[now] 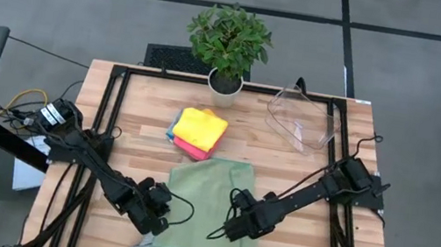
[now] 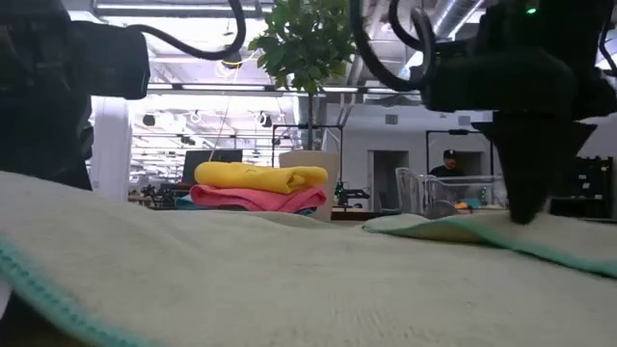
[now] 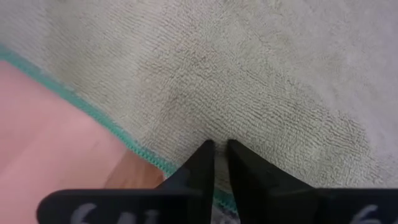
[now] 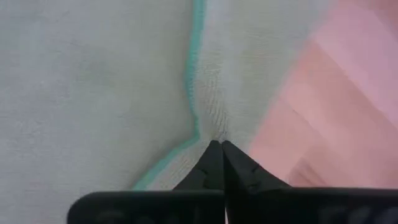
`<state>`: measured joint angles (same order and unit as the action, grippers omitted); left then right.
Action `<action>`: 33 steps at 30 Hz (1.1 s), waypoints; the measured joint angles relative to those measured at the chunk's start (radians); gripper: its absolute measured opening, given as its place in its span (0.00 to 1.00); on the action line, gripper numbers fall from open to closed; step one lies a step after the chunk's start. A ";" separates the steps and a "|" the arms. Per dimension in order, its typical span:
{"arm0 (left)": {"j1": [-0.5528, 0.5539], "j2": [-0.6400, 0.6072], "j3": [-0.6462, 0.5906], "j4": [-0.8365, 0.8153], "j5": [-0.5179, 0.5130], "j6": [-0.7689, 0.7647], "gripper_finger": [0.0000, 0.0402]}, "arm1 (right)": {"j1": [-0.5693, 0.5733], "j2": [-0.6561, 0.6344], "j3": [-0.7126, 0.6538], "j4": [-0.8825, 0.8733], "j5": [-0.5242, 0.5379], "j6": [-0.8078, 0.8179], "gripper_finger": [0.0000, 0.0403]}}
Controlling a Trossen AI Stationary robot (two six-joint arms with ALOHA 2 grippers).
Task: Fold microfiber towels
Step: Fold the light green microfiber towel
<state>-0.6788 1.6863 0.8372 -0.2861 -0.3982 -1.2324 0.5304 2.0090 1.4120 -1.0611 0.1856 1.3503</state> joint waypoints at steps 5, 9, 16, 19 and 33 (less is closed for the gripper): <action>0.000 0.000 -0.024 0.060 0.002 -0.011 0.07 | 0.019 -0.003 0.000 -0.136 -0.004 0.055 0.13; 0.000 0.000 -0.024 0.068 0.010 -0.009 0.06 | 0.056 -0.003 0.000 -0.219 -0.008 0.112 0.22; 0.000 0.000 -0.024 0.068 0.012 -0.009 0.06 | 0.117 -0.004 0.000 -0.259 -0.028 0.193 0.36; 0.000 0.000 -0.024 0.070 0.013 -0.008 0.06 | 0.137 -0.025 0.000 -0.169 0.035 0.214 0.42; 0.000 0.000 -0.024 0.076 0.017 0.002 0.06 | -0.034 -0.026 0.000 -0.101 0.047 -0.068 0.47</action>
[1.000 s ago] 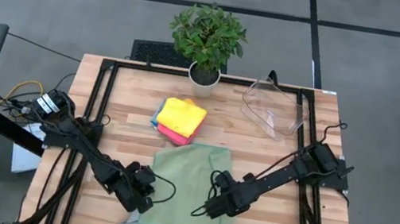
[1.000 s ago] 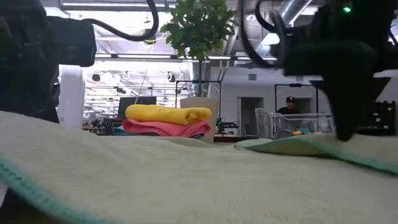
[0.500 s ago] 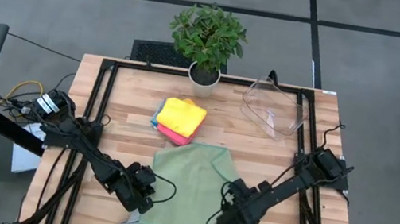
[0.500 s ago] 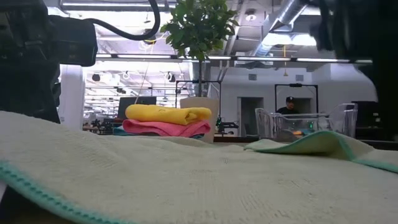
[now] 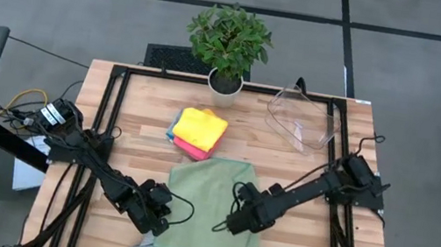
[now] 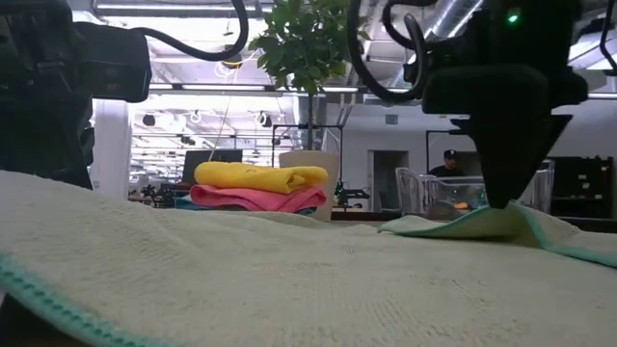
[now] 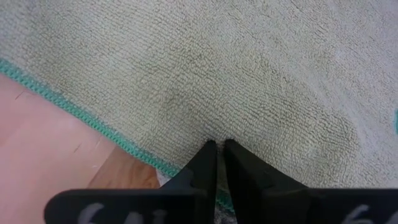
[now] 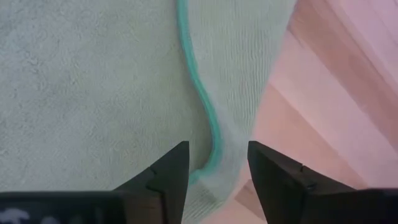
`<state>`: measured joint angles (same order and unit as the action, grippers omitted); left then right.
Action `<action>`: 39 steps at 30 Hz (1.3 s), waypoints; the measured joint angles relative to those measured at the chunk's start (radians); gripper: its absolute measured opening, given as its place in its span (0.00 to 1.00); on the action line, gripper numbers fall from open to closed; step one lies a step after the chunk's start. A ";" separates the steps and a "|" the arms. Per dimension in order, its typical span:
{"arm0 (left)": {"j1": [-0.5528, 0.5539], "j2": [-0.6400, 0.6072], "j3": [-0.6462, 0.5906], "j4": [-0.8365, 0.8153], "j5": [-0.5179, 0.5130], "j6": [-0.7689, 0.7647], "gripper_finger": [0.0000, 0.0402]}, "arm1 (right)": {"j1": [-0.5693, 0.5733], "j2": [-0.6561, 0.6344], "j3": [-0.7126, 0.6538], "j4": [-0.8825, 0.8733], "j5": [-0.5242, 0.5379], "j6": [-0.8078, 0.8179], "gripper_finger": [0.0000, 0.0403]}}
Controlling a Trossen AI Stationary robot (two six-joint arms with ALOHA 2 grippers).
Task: Fold microfiber towels
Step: Fold the light green microfiber towel
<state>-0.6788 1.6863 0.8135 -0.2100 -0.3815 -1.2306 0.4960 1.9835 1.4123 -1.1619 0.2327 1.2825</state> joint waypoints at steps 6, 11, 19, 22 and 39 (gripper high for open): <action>0.000 0.000 0.000 0.000 0.001 -0.006 0.06 | -0.015 0.000 0.000 -0.009 0.022 -0.063 0.46; 0.000 0.000 0.000 0.000 0.001 -0.006 0.06 | -0.029 -0.001 -0.014 -0.025 0.028 -0.109 0.44; 0.000 0.000 0.000 0.000 0.003 -0.006 0.06 | -0.029 0.000 -0.062 0.019 0.001 -0.115 0.39; 0.000 0.000 0.000 0.000 0.003 -0.006 0.06 | -0.039 -0.003 -0.062 0.010 0.001 -0.116 0.26; -0.001 0.000 0.001 0.000 0.010 -0.013 0.06 | 0.085 -0.028 -0.066 -0.198 -0.024 0.114 0.07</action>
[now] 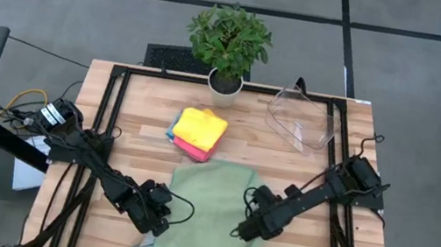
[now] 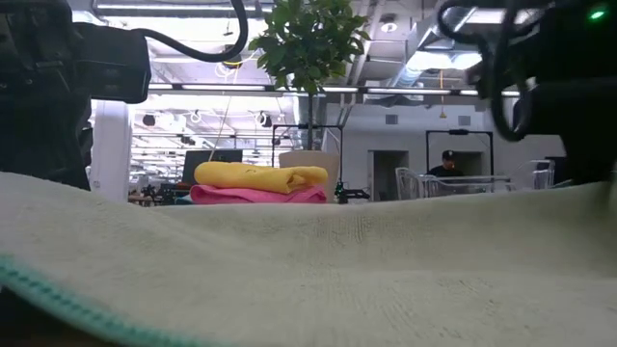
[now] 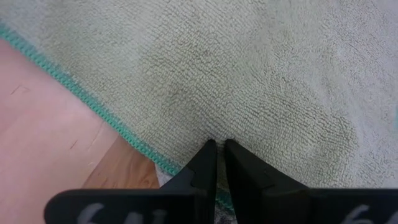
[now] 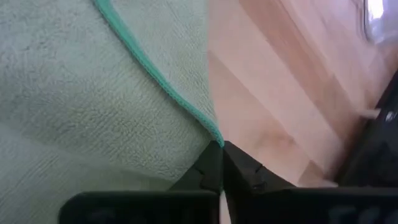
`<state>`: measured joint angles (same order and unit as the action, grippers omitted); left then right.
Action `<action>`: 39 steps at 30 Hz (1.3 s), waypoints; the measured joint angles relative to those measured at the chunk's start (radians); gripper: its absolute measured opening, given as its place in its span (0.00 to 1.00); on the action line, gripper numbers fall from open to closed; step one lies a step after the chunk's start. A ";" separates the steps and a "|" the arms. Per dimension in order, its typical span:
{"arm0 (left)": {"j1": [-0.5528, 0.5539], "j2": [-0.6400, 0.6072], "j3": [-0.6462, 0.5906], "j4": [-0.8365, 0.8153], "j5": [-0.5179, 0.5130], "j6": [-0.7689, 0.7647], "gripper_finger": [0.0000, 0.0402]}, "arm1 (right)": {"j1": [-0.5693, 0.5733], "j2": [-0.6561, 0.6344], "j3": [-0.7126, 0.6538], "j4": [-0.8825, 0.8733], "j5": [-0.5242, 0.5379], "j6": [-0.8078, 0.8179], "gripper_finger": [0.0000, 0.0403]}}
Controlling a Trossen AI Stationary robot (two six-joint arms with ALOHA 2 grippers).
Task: Fold microfiber towels
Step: Fold the light green microfiber towel
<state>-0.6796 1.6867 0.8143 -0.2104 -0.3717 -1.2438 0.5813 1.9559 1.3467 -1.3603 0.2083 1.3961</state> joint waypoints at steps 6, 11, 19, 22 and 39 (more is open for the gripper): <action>0.000 0.000 0.000 0.001 0.000 0.000 0.06 | 0.050 -0.002 -0.067 0.013 -0.057 0.146 0.28; 0.000 0.000 0.000 0.001 0.000 0.000 0.06 | 0.087 -0.036 -0.114 0.018 -0.080 0.227 0.43; 0.000 0.000 0.000 0.000 0.004 0.006 0.06 | 0.152 -0.257 -0.189 0.014 0.032 0.466 0.47; 0.000 0.000 0.000 0.000 0.000 0.008 0.06 | 0.159 -0.327 -0.235 -0.025 0.012 0.519 0.44; 0.001 0.000 0.000 0.003 0.005 0.022 0.06 | 0.170 -0.279 -0.256 0.351 -0.016 0.489 0.32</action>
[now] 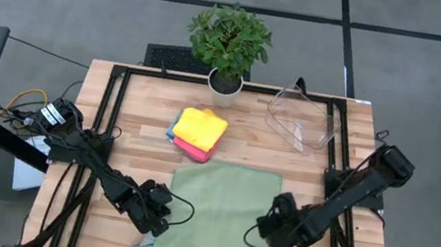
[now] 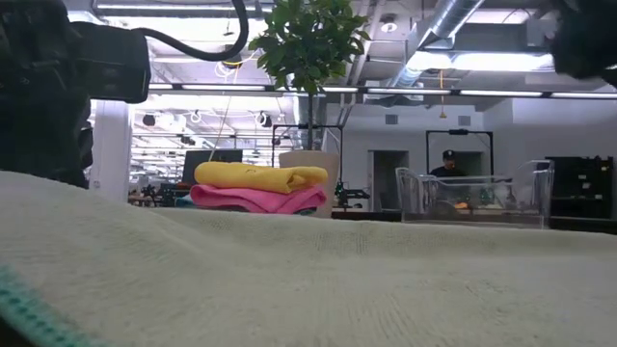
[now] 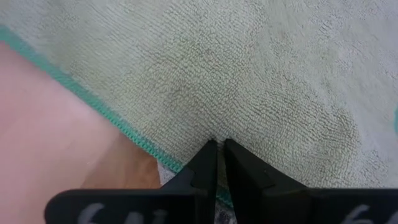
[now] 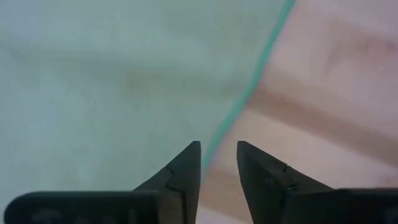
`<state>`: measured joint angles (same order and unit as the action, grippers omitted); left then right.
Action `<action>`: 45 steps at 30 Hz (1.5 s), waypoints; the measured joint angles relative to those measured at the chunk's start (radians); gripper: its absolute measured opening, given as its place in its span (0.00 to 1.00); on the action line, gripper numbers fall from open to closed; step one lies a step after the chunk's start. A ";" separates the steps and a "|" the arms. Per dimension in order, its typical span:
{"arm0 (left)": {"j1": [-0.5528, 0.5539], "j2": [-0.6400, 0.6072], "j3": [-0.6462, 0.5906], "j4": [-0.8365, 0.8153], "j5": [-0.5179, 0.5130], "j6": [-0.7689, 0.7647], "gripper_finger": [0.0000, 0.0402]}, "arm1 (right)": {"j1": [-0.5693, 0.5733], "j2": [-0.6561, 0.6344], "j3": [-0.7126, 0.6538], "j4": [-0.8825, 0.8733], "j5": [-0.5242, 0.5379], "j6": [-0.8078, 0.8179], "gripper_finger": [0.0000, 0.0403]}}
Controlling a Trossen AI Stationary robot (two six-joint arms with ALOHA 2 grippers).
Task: Fold microfiber towels
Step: Fold the light green microfiber towel
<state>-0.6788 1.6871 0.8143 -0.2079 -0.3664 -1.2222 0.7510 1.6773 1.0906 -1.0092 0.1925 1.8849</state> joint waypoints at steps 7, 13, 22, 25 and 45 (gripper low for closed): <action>0.005 -0.010 0.045 -0.006 0.125 0.055 0.06 | 0.015 0.062 0.007 0.135 -0.011 -0.131 0.36; 0.020 -0.014 0.092 -0.031 0.195 0.111 0.06 | 0.015 0.010 0.020 0.063 0.047 -0.213 0.38; 0.071 -0.071 0.133 -0.204 0.258 0.109 0.06 | 0.010 -0.005 0.019 -0.005 -0.016 -0.176 0.43; 0.080 -0.150 0.136 -0.277 0.224 0.047 0.06 | 0.000 -0.005 0.019 -0.009 -0.023 -0.152 0.49; -0.263 -0.256 0.159 0.096 0.175 0.504 0.06 | 0.252 0.077 0.029 0.480 -0.064 -0.611 0.54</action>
<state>-0.9418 1.4310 0.9737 -0.1114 -0.1909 -0.7178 1.0030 1.7546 1.1192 -0.5290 0.1288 1.2743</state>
